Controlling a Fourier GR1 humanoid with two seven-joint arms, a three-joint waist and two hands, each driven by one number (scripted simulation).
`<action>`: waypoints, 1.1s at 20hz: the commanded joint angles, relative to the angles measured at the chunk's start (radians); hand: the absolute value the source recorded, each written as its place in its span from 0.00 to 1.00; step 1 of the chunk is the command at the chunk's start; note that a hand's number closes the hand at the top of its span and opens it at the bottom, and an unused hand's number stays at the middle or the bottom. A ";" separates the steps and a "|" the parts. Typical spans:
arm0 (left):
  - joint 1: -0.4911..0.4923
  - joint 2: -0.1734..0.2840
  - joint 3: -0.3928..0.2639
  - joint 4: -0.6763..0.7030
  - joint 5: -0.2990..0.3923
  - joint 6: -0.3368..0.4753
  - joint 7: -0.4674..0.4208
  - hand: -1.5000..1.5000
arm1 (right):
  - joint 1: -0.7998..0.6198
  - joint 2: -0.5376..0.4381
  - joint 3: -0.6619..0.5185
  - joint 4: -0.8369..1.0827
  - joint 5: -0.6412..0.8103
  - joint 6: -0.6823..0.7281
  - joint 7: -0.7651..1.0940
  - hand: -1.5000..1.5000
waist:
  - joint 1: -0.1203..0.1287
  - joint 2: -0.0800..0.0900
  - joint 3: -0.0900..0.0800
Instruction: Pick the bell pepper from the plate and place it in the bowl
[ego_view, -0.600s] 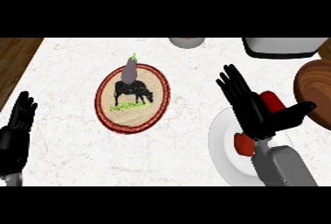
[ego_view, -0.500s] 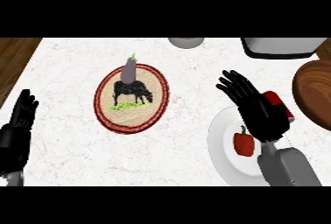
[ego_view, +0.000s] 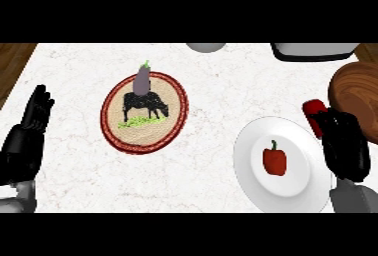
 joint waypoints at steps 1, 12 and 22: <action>-0.051 0.001 -0.030 -0.013 -0.020 0.004 0.067 0.50 | 0.041 -0.045 -0.082 0.124 -0.021 0.257 -0.195 0.00 | 0.007 -0.003 0.000; -0.134 -0.014 -0.062 0.025 -0.053 0.007 0.134 0.50 | 0.045 -0.303 -0.072 0.182 0.441 0.288 -0.464 0.00 | 0.040 -0.016 -0.010; -0.178 -0.058 -0.100 0.055 -0.096 0.024 0.151 0.50 | -0.033 -0.392 0.121 0.249 0.744 0.113 -0.643 0.00 | 0.057 -0.018 -0.013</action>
